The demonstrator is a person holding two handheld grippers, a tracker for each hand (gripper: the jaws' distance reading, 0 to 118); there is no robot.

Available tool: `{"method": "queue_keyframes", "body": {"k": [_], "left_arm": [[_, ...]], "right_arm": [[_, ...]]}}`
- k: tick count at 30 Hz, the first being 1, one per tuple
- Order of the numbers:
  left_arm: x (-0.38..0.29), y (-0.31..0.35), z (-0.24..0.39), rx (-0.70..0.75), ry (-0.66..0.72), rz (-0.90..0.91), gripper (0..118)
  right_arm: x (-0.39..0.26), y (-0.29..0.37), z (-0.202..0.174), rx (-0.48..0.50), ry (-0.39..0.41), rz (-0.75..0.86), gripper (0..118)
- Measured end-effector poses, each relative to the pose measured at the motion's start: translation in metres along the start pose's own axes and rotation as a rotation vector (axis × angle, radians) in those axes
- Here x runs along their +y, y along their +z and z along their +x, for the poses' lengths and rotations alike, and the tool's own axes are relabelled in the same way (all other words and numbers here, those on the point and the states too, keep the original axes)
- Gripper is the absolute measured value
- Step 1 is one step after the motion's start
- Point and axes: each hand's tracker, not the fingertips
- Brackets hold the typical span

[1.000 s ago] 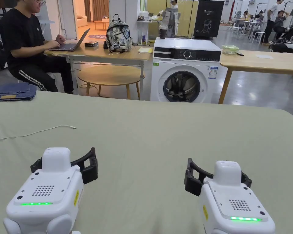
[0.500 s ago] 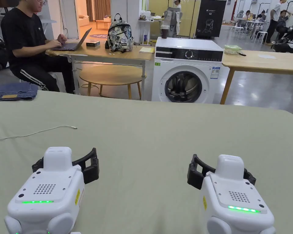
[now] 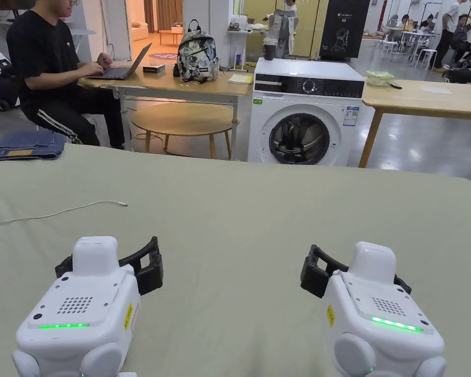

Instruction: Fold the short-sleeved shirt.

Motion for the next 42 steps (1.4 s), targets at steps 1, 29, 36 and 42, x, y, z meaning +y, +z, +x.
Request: {"method": "queue_keyframes", "body": {"k": [1,29,36,42], "left_arm": [[0.0,0.0,0.001,0.001,-0.001,-0.002,87],[-0.015,-0.006,-0.001,0.02,-0.032,0.018,87],[-0.011,-0.003,0.0,0.014,-0.049,0.034,87],[-0.009,-0.004,-0.002,0.012,-0.044,0.031,87]], "right_arm": [[0.0,0.0,-0.002,-0.004,0.001,-0.003,92],[0.001,-0.007,0.006,-0.039,0.001,-0.02,92],[-0.001,-0.009,0.001,-0.081,0.049,-0.025,92],[-0.003,-0.004,0.0,-0.058,0.066,-0.012,92]]}}
